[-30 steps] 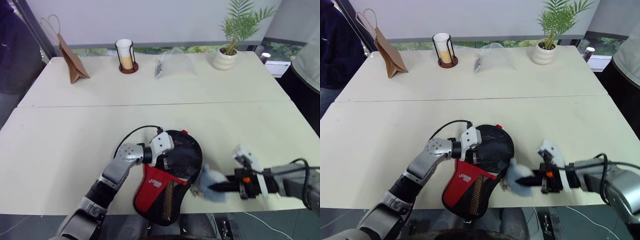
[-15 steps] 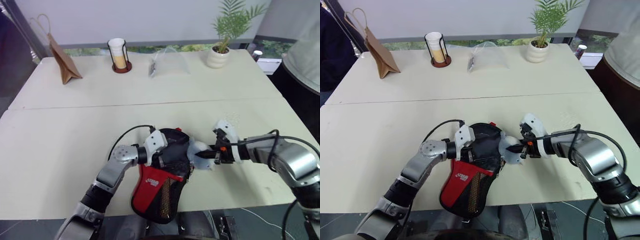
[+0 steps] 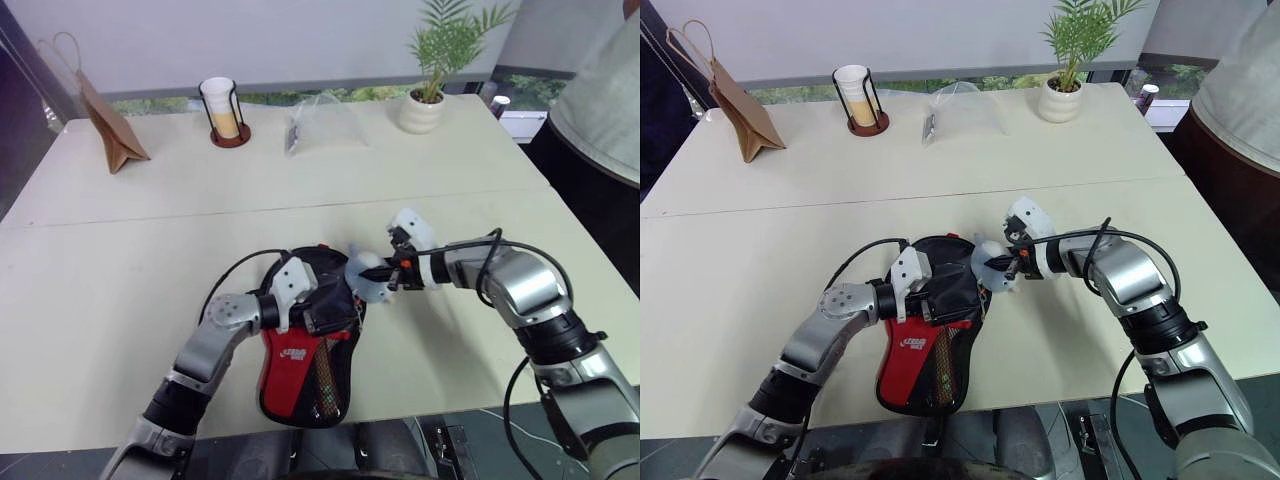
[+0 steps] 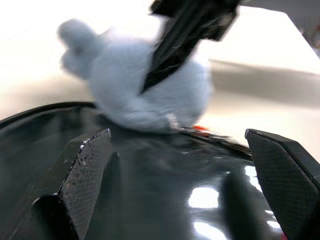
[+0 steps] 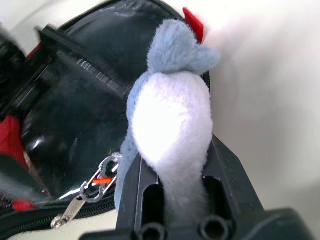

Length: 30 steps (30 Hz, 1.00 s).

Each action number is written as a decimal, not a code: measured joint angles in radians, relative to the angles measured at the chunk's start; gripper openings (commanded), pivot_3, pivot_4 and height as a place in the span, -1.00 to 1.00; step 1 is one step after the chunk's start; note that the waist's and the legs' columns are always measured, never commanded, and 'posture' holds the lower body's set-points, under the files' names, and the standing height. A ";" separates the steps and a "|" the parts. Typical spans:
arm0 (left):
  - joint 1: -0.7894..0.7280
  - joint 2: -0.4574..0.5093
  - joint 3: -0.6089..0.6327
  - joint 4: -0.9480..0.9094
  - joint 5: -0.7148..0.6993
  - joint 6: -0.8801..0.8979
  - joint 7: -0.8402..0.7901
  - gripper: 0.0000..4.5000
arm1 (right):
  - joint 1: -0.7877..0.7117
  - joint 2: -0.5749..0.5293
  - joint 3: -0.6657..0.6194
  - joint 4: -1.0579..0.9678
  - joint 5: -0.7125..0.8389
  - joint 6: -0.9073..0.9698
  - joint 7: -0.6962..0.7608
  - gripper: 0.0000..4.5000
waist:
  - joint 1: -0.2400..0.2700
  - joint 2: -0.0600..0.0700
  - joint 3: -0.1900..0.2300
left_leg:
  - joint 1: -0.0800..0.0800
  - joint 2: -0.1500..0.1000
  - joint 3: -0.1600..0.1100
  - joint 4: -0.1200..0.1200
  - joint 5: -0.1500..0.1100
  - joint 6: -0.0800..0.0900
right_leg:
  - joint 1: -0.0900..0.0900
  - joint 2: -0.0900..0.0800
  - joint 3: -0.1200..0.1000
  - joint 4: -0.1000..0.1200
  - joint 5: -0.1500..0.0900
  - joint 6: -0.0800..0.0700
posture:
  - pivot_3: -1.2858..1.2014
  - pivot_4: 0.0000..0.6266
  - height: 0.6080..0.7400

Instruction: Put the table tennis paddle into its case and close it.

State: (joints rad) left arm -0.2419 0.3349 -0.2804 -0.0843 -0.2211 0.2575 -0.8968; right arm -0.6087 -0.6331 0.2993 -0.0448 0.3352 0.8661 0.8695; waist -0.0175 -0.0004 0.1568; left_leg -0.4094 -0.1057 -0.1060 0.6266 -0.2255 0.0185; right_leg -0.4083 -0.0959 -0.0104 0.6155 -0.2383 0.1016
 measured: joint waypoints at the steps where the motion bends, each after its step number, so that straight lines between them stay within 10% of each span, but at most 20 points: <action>1: 0.002 0.016 -0.001 -0.006 -0.001 0.000 -0.011 1.00 | -0.010 0.015 0.002 0.016 -0.009 -0.006 0.001 -0.96 | -0.001 0.000 0.000 | 0.000 0.000 0.000 0.000 0.000 0.000 | 0.000 0.000 0.000 0.000 0.000 0.000 | 0.03 -0.52 1.00; 15: -0.106 0.148 -0.024 0.116 0.038 -0.082 -0.155 1.00 | -0.021 -0.007 -0.002 -0.010 -0.054 -0.006 0.032 -0.96 | 0.014 0.001 0.001 | 0.000 -0.002 0.000 -0.001 0.000 -0.001 | -0.002 -0.001 0.001 -0.001 0.001 -0.001 | 0.03 -0.52 1.00; 30: -0.144 0.042 -0.080 0.200 0.083 -0.136 -0.105 1.00 | 0.494 -0.389 -0.260 -0.719 0.142 0.295 0.043 -0.96 | 0.064 0.001 0.001 | -0.002 -0.007 0.000 0.000 0.000 -0.001 | 0.003 -0.007 0.001 -0.003 -0.005 0.009 | 0.03 -0.52 1.00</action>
State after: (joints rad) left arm -0.3855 0.3772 -0.3602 0.1157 -0.1385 0.1219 -1.0014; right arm -0.1146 -1.0221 0.0389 -0.7642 0.4769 1.1615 0.9123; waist 0.0469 0.0004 0.1575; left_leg -0.4115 -0.1123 -0.1064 0.6267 -0.2257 0.0170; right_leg -0.4056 -0.1032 -0.0096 0.6122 -0.2436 0.1108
